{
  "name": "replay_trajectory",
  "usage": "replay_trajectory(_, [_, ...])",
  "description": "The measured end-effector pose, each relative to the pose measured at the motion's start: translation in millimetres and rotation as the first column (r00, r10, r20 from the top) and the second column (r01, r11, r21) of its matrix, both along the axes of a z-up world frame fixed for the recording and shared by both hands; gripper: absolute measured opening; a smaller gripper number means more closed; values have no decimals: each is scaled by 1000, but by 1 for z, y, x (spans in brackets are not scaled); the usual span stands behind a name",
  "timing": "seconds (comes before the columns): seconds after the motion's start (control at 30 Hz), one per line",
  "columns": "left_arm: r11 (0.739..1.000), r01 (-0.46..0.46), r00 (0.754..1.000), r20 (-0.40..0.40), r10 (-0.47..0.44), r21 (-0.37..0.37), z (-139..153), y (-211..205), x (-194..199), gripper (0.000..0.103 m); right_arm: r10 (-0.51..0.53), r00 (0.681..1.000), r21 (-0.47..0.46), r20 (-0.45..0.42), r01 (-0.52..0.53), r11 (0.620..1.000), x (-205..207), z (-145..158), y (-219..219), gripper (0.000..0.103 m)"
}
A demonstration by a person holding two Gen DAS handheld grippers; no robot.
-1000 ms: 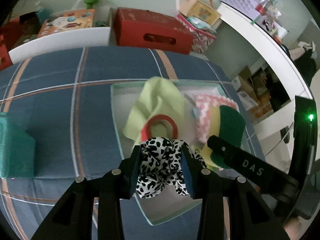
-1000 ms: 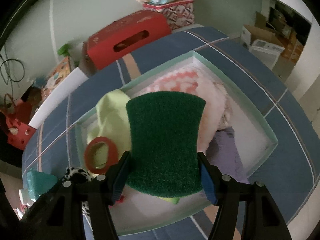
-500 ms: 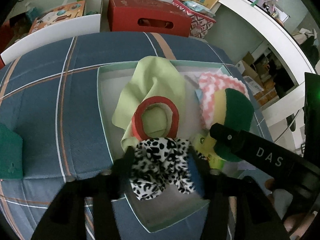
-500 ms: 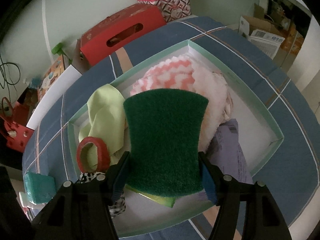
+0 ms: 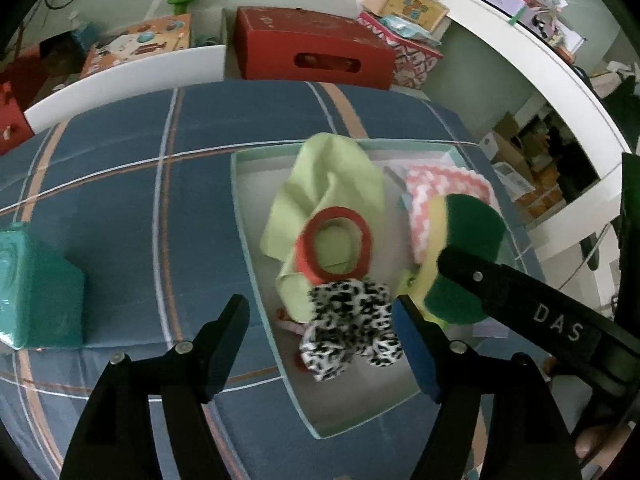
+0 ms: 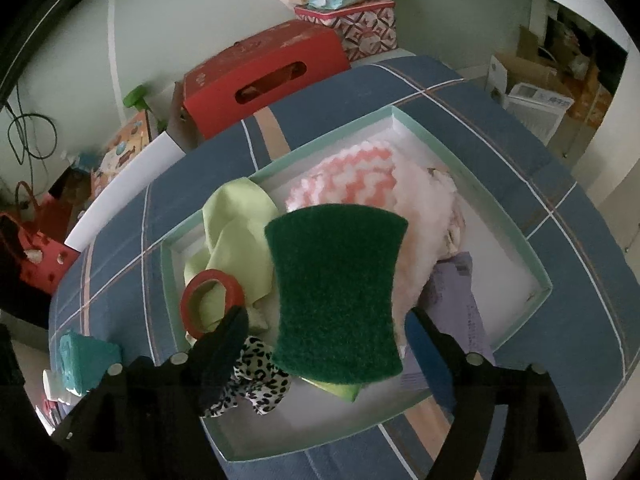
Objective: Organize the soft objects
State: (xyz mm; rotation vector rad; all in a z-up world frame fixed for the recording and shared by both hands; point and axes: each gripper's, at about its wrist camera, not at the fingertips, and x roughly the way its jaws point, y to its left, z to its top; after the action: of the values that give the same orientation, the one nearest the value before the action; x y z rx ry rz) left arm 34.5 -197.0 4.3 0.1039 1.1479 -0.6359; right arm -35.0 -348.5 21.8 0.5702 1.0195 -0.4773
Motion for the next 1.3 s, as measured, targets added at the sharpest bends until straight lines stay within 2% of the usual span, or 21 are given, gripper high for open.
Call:
replay_trajectory(0.1, [999, -37, 999, 5, 37, 15, 1, 9, 4, 75, -8, 1000, 3, -3, 8, 1000, 1, 0, 0, 90])
replay_trajectory(0.3, [993, -110, 994, 3, 110, 50, -3, 27, 14, 75, -19, 1000, -3, -7, 19, 1000, -3, 1, -1, 90])
replay_trajectory(0.6, [977, -204, 979, 24, 203, 59, 5, 59, 18, 75, 30, 1000, -19, 8, -30, 999, -5, 10, 17, 94])
replay_trajectory(0.67, [971, -229, 973, 37, 227, 62, 9, 70, 16, 75, 50, 999, -23, 12, -50, 998, -6, 13, 24, 99])
replay_trajectory(0.87, [942, -313, 949, 89, 304, 117, 12, 107, 8, 75, 127, 992, -39, 20, -126, 991, -7, 18, 52, 99])
replay_trajectory(1.1, [908, -389, 921, 98, 378, 157, 4, 147, 0, 75, 194, 981, -61, -13, -194, 979, -10, 12, 83, 103])
replay_trajectory(1.13, [905, -398, 917, 103, 386, 152, 4, 151, -2, 78, 200, 980, -64, -19, -201, 978, -10, 11, 87, 103])
replay_trajectory(1.17, [903, -403, 915, 105, 390, 150, 3, 153, -4, 97, 204, 979, -67, -22, -205, 976, -10, 11, 89, 103])
replay_trajectory(1.2, [902, -406, 913, 106, 393, 147, 2, 157, -6, 103, 214, 977, -71, -28, -215, 974, -10, 11, 93, 103])
replay_trajectory(1.3, [902, -406, 913, 101, 395, 143, 0, 164, -11, 103, 234, 972, -75, -36, -236, 969, -10, 9, 102, 103])
